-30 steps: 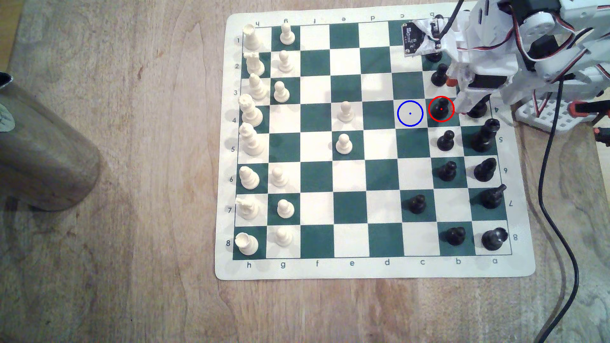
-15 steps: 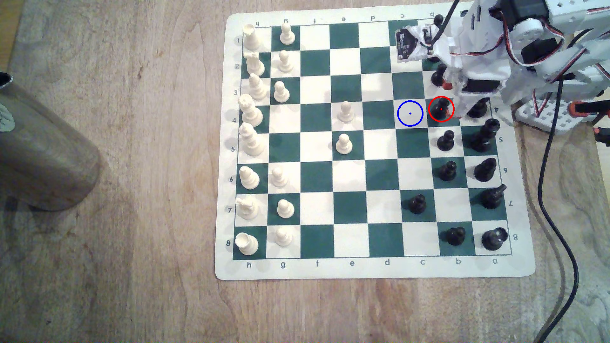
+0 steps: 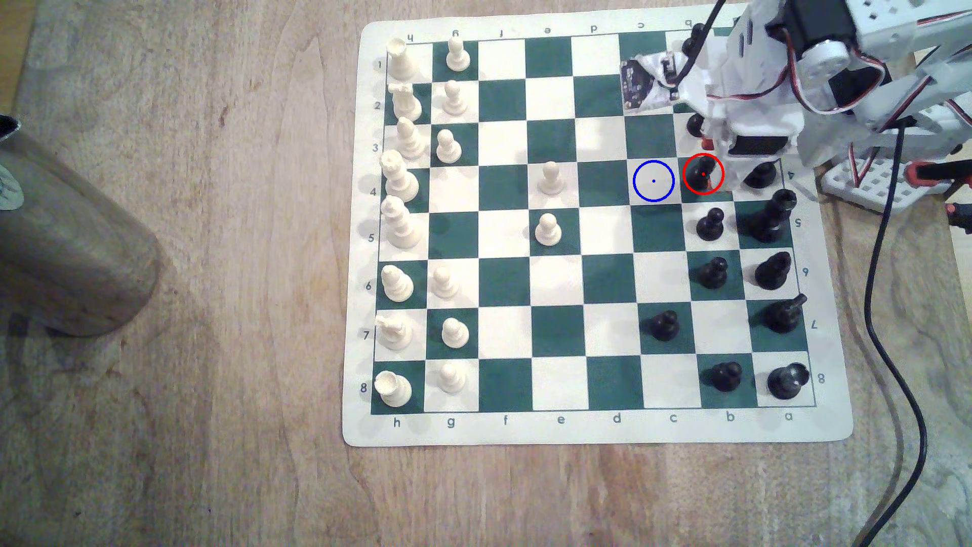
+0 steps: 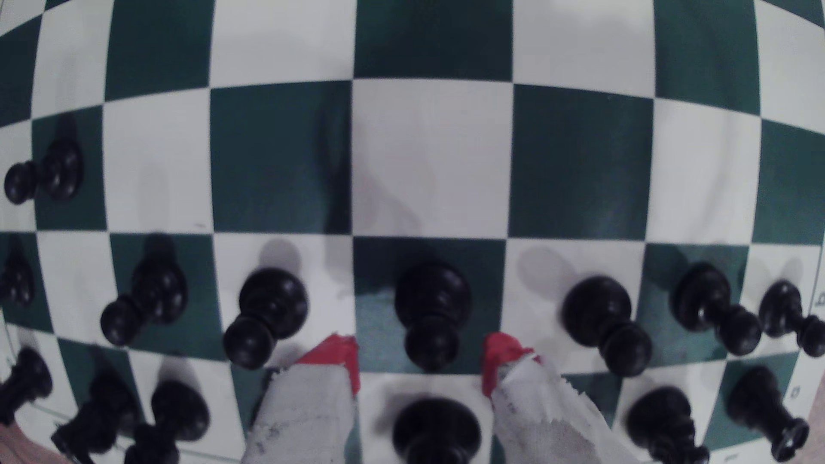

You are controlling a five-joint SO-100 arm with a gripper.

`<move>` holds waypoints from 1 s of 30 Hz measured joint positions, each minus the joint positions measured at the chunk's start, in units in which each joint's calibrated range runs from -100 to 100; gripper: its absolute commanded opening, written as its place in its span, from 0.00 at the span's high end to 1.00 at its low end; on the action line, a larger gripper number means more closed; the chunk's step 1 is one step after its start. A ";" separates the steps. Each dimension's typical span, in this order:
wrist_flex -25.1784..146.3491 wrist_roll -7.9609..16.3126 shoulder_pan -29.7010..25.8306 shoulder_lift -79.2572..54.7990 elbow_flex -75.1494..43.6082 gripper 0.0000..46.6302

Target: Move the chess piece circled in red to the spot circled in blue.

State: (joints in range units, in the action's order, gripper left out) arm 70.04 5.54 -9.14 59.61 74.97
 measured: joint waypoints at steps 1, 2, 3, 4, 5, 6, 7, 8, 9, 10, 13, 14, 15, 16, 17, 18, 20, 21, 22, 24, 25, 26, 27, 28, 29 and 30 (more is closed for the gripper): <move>-0.32 0.15 -0.15 -0.34 0.00 0.71; -0.72 0.29 -0.37 -0.67 0.00 0.72; -1.04 0.34 -0.52 -1.09 0.00 0.73; -1.59 0.39 -0.52 -1.42 0.00 0.73; -1.75 0.49 -0.52 -1.42 0.00 0.74; -1.83 0.59 -0.52 -1.42 0.00 0.75; -1.83 0.63 -0.52 -1.42 0.00 0.78; -1.83 0.68 -0.52 -1.42 0.00 0.79; -1.83 0.68 -0.52 -1.42 0.00 0.79; -1.83 0.68 -0.52 -1.42 0.00 0.81; -1.83 0.68 -0.52 -1.42 0.00 0.87; -1.83 0.68 -0.52 -1.42 0.00 0.89; -1.83 0.68 -0.52 -1.42 0.00 0.92; -1.83 0.68 -0.52 -1.51 0.00 0.96; -1.83 0.68 -0.52 -2.09 0.00 0.98; -1.83 0.63 -0.52 -2.18 0.00 0.99; -1.83 0.54 -0.52 -2.43 0.00 0.99; -1.83 0.44 -0.66 -2.43 0.00 0.99; -1.83 0.34 -0.74 -2.51 0.00 0.99; -1.83 0.34 -0.74 -2.51 -0.09 1.00; -1.75 0.34 -0.74 -2.35 -0.09 1.00; -1.35 0.34 -0.74 -1.93 -0.09 1.00; -0.08 0.29 -0.66 -1.59 -0.18 1.00; 0.88 0.29 -0.66 -1.34 -0.63 1.00; 2.15 0.34 -0.59 -1.26 -1.81 1.00; 4.22 0.29 -0.59 -1.26 -4.70 1.00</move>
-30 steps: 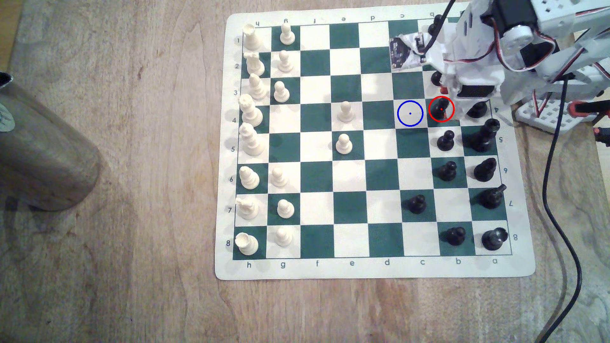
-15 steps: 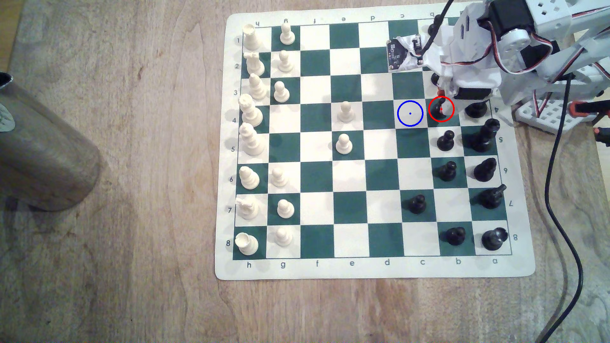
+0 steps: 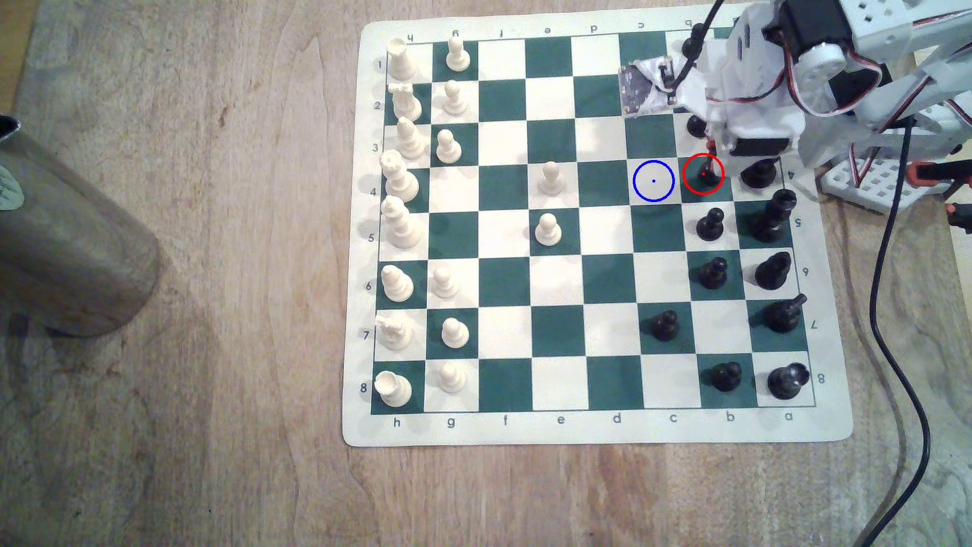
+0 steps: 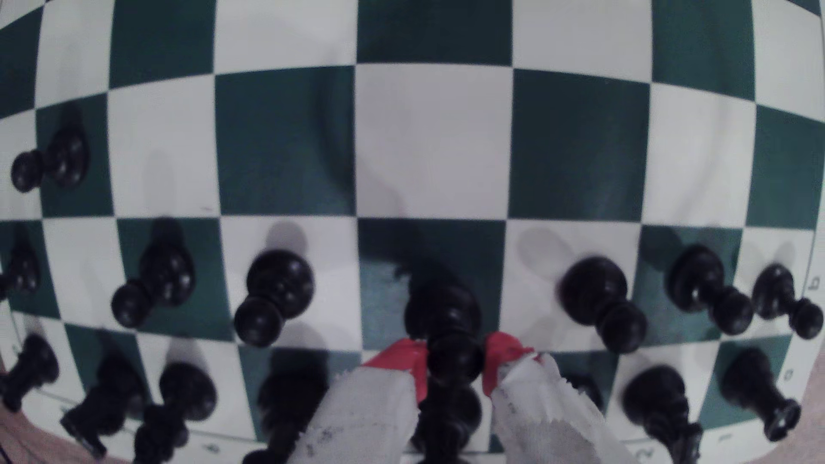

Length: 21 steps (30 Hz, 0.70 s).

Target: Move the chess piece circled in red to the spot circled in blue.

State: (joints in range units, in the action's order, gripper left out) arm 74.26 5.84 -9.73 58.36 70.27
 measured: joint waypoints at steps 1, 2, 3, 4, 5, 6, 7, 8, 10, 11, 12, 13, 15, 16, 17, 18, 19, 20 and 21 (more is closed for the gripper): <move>0.72 -0.20 0.00 0.00 -1.27 1.00; 1.75 -0.24 0.00 0.00 -2.62 1.00; 2.87 -0.24 0.00 0.00 -4.25 1.00; 3.82 -0.24 0.00 0.00 -5.87 1.00; 5.10 -0.24 -0.37 0.00 -8.22 1.00; 5.42 -0.24 -0.59 0.00 -8.95 1.00; 5.66 -0.15 -0.81 -0.08 -9.67 1.00; 5.66 0.00 -0.96 -0.25 -10.48 1.00; 5.58 0.34 -1.33 -1.76 -12.29 1.00; 5.10 0.44 -1.33 -2.43 -12.83 1.00; 4.38 0.54 -1.25 -3.52 -13.47 1.00; 3.27 0.54 -1.25 -5.87 -14.73 1.00; 2.31 0.54 -1.25 -7.71 -15.54 1.00; 1.59 0.54 -1.25 -9.13 -16.09 1.00; 0.96 0.54 -1.25 -10.22 -16.36 1.00; -0.24 0.59 -1.25 -12.15 -16.54 1.00; -0.80 0.68 -1.25 -13.07 -16.63 1.00; -1.51 0.78 -1.25 -14.08 -16.63 1.00; -2.55 0.78 -1.25 -15.25 -16.63 1.00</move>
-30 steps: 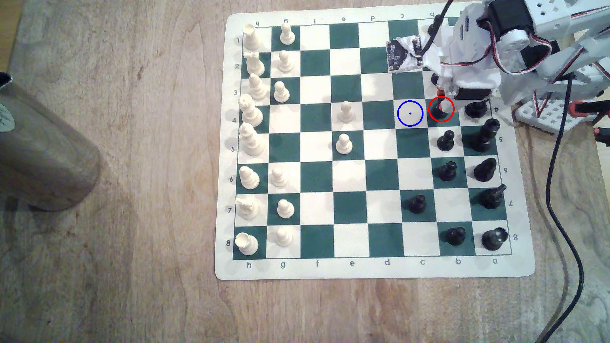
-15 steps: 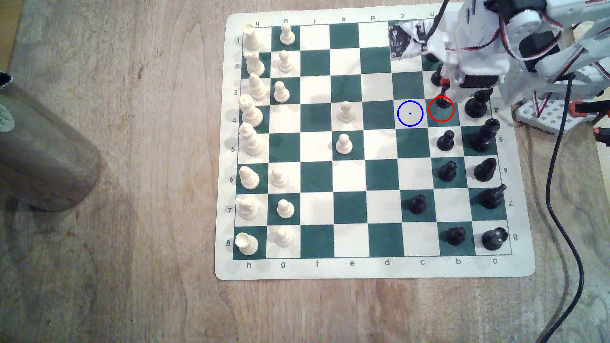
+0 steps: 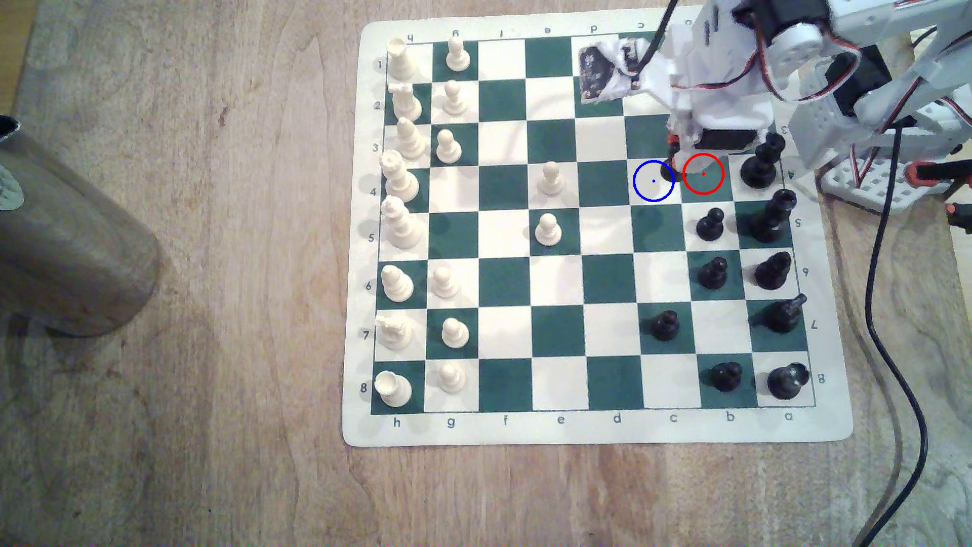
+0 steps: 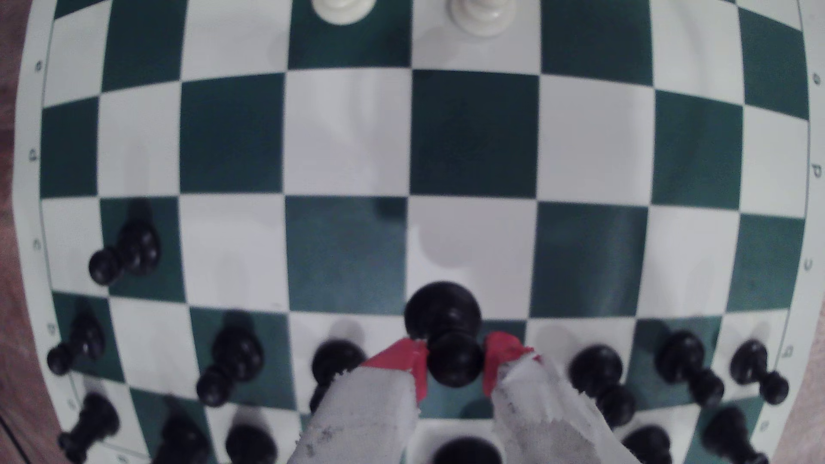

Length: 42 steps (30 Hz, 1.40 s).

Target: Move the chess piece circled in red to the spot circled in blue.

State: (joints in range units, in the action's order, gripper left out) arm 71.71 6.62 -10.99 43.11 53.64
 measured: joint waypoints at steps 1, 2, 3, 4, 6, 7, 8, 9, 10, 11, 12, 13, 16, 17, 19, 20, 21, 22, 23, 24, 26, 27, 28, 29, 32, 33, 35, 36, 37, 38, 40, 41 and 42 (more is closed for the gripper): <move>-1.20 0.00 0.07 -1.68 0.00 1.00; -2.47 0.00 0.59 -2.85 0.00 1.00; -3.19 0.05 0.81 -3.52 0.00 1.00; -4.06 0.05 1.03 -4.44 0.00 1.00; -5.82 0.05 1.25 -6.20 0.00 1.00; -6.37 0.05 1.33 -6.87 0.00 1.00; -6.93 0.05 1.40 -7.37 0.00 1.00; -7.41 0.05 1.55 -7.79 0.00 1.00; -8.13 0.05 1.92 -8.29 0.00 1.00; -8.45 0.05 1.99 -8.55 0.00 1.00; -8.61 0.05 2.21 -8.97 0.00 1.00; -8.76 0.05 2.36 -9.55 0.00 1.00; -8.92 0.05 2.73 -11.31 0.00 1.00; -8.92 0.05 2.73 -11.56 0.00 1.00; -8.92 -0.05 2.73 -11.90 0.00 1.00; -8.92 -0.20 2.73 -11.90 0.00 1.00; -8.92 -0.29 2.73 -11.90 0.00 1.00; -8.92 -0.39 2.73 -11.90 0.00 1.00; -8.92 -0.54 2.73 -11.90 0.00 1.00; -8.92 -0.54 2.73 -11.90 0.00 1.00; -9.24 -0.54 2.88 -11.90 0.00 1.00; -9.48 -0.59 3.17 -11.90 0.00 1.00; -9.88 -0.54 3.69 -11.90 0.81 1.00; -9.88 -0.68 3.91 -11.90 1.27 1.00; -10.28 -1.22 4.20 -11.90 2.44 1.00; -10.28 -1.32 4.20 -11.90 2.71 1.00; -10.28 -1.32 4.20 -11.90 2.71 1.00; -10.28 -1.32 4.20 -11.90 2.71 1.00; -10.28 -1.32 4.20 -11.90 2.71 1.00; -10.28 -1.32 4.20 -11.90 2.71 1.00; -10.28 -1.32 4.20 -11.90 2.71 1.00; -10.28 -1.32 4.06 -11.90 2.71 1.00; -10.28 -1.32 3.91 -11.90 2.71 1.00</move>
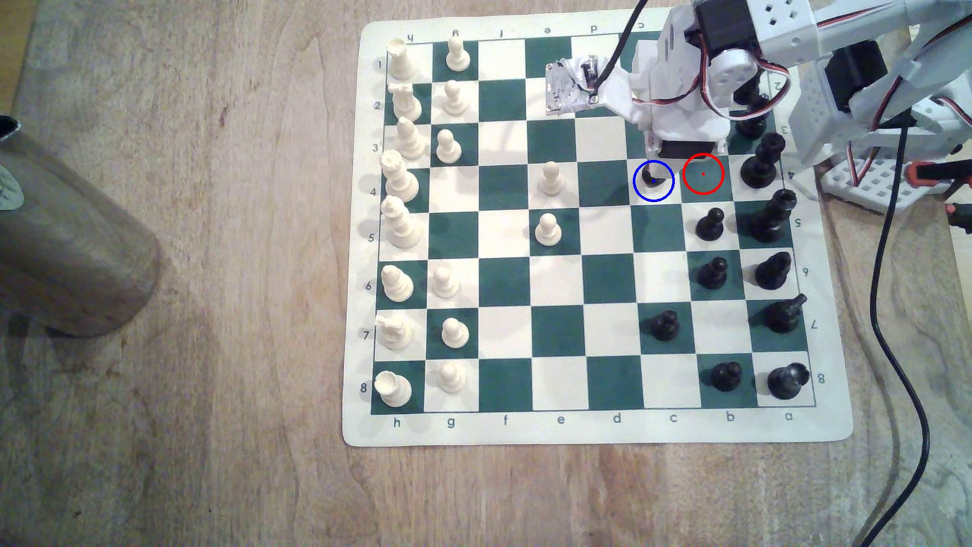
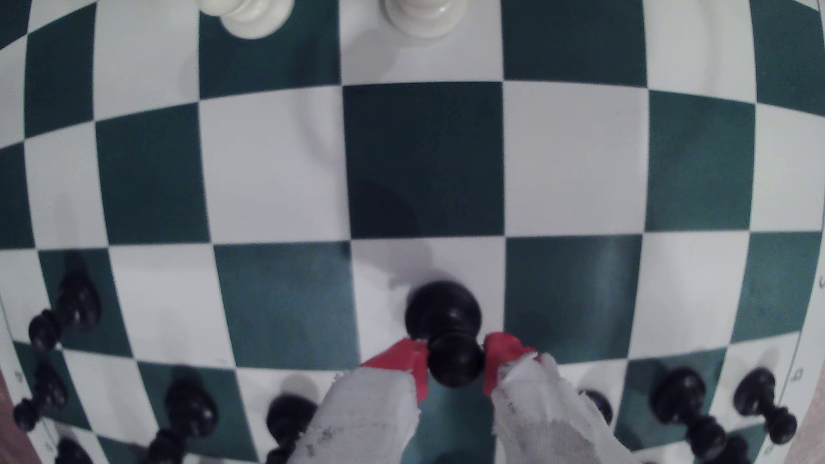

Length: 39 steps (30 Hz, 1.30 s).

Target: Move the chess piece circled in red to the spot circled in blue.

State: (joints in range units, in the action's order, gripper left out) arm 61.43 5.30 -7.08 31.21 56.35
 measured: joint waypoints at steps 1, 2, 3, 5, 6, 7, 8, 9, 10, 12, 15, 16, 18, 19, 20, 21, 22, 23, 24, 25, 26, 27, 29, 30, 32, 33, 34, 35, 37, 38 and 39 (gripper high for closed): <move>0.00 0.00 -0.15 0.00 0.00 1.00; 0.00 0.10 -0.29 0.00 0.00 1.00; 0.00 0.20 -0.37 0.00 0.00 0.97; 0.00 0.24 -0.37 0.00 0.00 0.85; 0.00 0.29 -0.37 0.00 0.00 0.82; 0.00 0.29 -0.37 0.00 0.00 0.80; 0.00 0.29 -0.37 0.00 0.00 0.79; 0.00 0.24 -0.37 0.00 0.00 0.78; 0.00 0.20 -0.29 0.00 0.00 0.77; 0.00 0.10 -0.29 0.00 0.00 0.71; 0.00 0.10 -0.29 0.00 0.00 0.64; 0.00 0.10 -0.29 0.00 0.00 0.63; 0.08 0.10 -0.29 0.25 0.00 0.61; 0.48 0.10 -0.29 0.75 0.00 0.60; 0.96 0.10 -0.29 1.42 0.00 0.58; 2.39 0.10 -0.29 3.18 0.00 0.56; 3.35 0.10 -0.29 4.36 0.00 0.56; 4.38 0.10 -0.29 5.53 0.00 0.55; 5.66 0.10 -0.29 6.87 0.00 0.54; 7.25 0.00 -0.29 8.80 0.00 0.54; 8.45 -0.15 -0.22 10.47 0.00 0.54; 9.56 -0.20 0.22 12.15 0.00 0.54; 12.03 -0.20 1.40 15.67 0.00 0.54; 13.86 0.05 1.40 18.68 0.00 0.54; 15.38 -0.20 0.96 21.03 0.00 0.54; 16.65 -0.05 0.88 22.45 0.00 0.54; 18.80 0.34 0.88 25.05 -0.09 0.54; 19.60 0.68 0.44 25.89 -0.09 0.54; 21.91 1.03 -0.81 28.15 -0.54 0.54; 23.19 1.22 -1.33 29.49 -0.90 0.54; 25.26 1.51 -2.06 31.67 -1.63 0.54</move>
State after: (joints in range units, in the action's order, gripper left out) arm 86.69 6.81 -9.14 62.88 54.72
